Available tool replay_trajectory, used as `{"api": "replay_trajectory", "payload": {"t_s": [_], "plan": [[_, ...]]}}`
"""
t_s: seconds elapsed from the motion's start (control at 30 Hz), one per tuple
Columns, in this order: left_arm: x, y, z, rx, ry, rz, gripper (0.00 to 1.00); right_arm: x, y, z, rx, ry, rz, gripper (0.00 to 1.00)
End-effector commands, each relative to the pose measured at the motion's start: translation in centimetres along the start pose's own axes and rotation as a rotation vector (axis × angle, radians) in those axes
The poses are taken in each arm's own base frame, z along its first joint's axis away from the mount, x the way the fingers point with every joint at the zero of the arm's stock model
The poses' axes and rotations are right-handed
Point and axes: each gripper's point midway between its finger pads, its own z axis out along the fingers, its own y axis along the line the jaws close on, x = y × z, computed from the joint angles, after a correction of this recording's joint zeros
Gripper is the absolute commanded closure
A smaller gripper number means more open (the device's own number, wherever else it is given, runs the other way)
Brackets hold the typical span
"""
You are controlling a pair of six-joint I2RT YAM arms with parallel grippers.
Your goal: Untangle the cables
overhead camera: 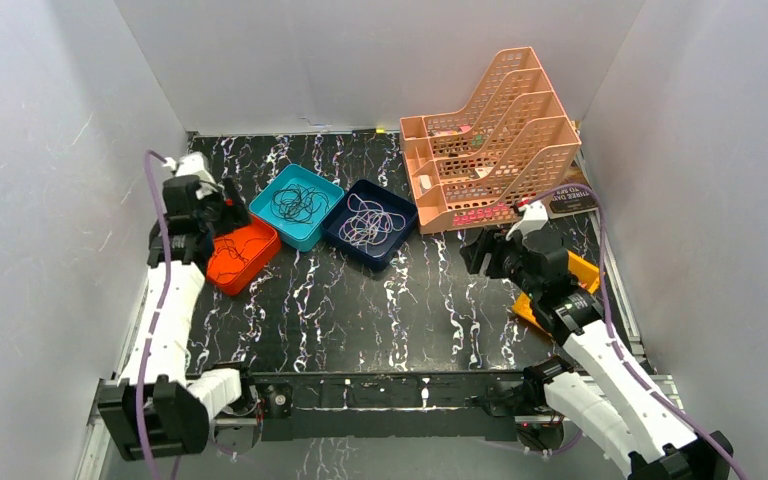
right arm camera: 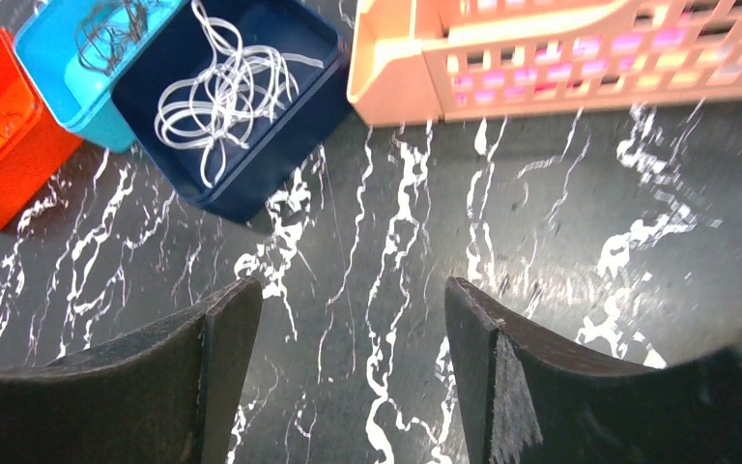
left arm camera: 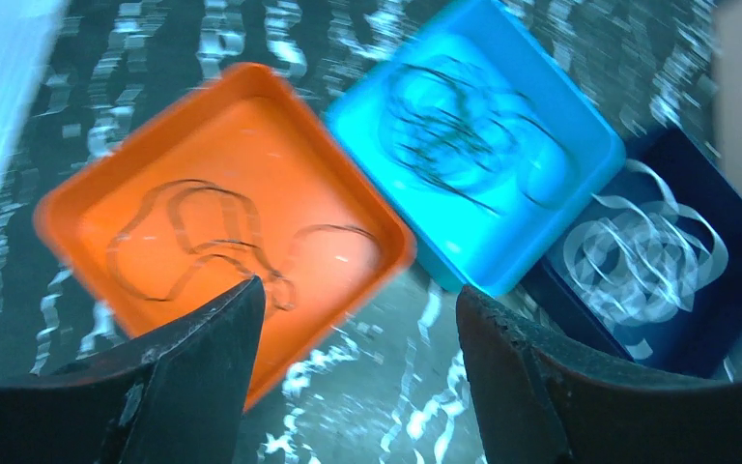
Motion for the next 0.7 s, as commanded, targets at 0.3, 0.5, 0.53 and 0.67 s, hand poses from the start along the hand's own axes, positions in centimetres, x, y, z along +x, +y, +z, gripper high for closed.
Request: {"api": "replay_trajectory", "payload": {"t_s": [0.3,0.5,0.53,0.67], "plan": [[6.0,-9.9,-8.8,0.525,0.017,0.126,0.08,-9.8,2.4,-5.5,-0.02,-0.196,-0.288,0.02],[7.9,-9.2,-8.7,0.485,0.032,0.065,0.02,-10.4,3.2,-7.9,-0.039,-0.21,-0.382,0.02],[8.5,-9.8,-8.8,0.51,0.053,0.088,0.02,-10.0,3.6,-8.1,-0.06,-0.209,-0.405,0.02],[13.3,-15.4,-11.1,0.69,0.122,0.437,0.02,-8.6,4.2,-9.4,-0.1,-0.244,-0.575,0.02]]}}
